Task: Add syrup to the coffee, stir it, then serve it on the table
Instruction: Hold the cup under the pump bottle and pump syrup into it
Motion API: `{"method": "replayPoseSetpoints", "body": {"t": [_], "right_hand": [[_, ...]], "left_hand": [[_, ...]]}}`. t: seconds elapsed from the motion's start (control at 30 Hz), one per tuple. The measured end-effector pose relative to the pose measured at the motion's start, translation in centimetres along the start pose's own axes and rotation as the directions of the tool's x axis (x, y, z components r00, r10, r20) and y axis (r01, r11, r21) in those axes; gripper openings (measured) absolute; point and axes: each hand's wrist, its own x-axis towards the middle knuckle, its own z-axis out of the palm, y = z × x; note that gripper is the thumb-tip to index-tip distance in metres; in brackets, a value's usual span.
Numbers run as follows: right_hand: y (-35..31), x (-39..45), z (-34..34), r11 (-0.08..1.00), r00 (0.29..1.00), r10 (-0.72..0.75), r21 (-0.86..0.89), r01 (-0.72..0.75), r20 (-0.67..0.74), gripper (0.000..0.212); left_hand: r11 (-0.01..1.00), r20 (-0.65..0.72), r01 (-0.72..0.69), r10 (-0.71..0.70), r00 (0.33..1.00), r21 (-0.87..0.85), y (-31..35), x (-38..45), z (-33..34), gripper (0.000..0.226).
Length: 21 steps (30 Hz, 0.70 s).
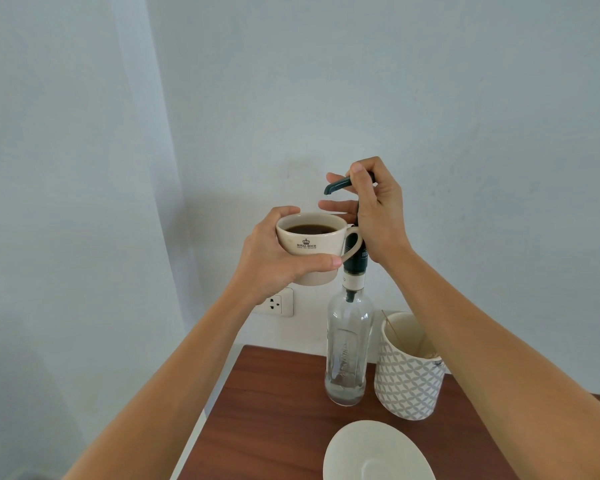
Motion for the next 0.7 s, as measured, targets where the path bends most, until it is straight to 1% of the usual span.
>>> {"method": "replayPoseSetpoints", "body": {"t": [0.7], "right_hand": [[-0.09,0.0,-0.07,1.0,1.0,-0.003,0.017,0.003,0.0,0.02]], "left_hand": [[1.0,-0.001,-0.002,0.002,1.0,0.007,-0.02,0.0,0.01,0.101]]}}
